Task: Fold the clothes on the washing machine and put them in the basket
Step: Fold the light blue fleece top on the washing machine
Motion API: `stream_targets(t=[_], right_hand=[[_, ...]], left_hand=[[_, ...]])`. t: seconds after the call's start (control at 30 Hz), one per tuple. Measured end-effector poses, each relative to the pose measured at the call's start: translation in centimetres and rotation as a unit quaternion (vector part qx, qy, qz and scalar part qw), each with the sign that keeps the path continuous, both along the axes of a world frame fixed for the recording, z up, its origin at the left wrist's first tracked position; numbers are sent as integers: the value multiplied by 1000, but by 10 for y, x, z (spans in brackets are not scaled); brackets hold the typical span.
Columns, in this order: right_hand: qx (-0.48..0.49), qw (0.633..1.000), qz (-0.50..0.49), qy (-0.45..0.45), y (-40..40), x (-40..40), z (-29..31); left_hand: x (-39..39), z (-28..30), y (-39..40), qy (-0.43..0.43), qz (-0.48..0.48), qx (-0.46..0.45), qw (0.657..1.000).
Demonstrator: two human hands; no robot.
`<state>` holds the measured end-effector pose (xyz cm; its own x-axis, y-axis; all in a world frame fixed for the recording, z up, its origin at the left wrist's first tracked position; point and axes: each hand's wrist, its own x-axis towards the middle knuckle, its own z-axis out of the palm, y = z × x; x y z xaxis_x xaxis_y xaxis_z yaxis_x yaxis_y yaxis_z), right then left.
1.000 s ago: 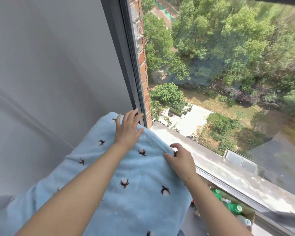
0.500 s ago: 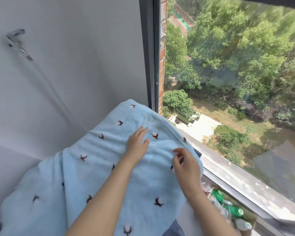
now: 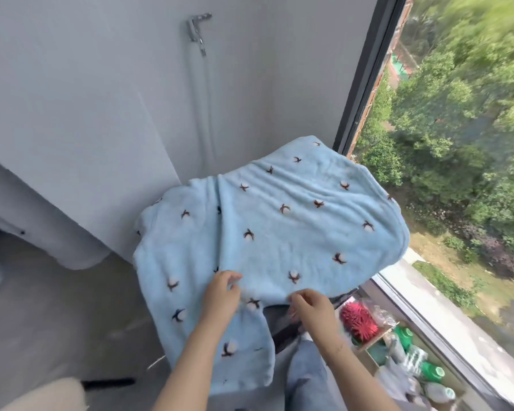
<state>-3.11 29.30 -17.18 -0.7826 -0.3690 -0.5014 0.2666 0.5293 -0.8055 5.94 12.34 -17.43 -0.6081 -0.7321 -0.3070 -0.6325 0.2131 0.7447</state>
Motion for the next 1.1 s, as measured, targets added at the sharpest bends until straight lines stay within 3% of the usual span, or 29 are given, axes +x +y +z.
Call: stream_targets(t=[0.13, 0.2, 0.27, 0.33, 0.43, 0.5, 0.6, 0.73, 0.87, 0.9, 1.0, 1.1], right_hand=[[-98, 967, -103, -210, -1, 28, -4], [-145, 939, -153, -271, -1, 35, -6], [-204, 912, -204, -292, 1, 33, -12], [-257, 892, -240, -282, -2, 22, -14], [-315, 882, -243, -254, -5, -8, -13], [-360, 862, -227, -275, -9, -28, -10], [-356, 840, -307, -271, -14, -54, -12], [-306, 811, -468, -169, 0, -68, -14], [-285, 808, -511, -67, 14, -57, -17], [-286, 804, -518, -56, 17, -53, -18], [-261, 806, -529, -51, 26, -52, -21], [-246, 816, -520, -51, 33, -61, -13]], left_hand=[[50, 7, -5, 11, 124, -26, 992], [76, 10, -10, -28, 204, -83, 975], [93, 16, -20, -55, 287, -76, 953], [101, 13, -35, -39, 350, 22, 936], [100, 6, -51, 83, 391, 195, 896], [94, 10, -52, 117, 399, 192, 889], [91, 18, -53, 181, 438, 149, 868], [102, 28, -37, 246, 516, 145, 808], [116, 26, -17, 245, 572, 204, 756], [120, 24, -14, 237, 571, 234, 750], [137, 24, -13, 192, 483, 333, 787], [148, 32, -20, 202, 410, 420, 784]])
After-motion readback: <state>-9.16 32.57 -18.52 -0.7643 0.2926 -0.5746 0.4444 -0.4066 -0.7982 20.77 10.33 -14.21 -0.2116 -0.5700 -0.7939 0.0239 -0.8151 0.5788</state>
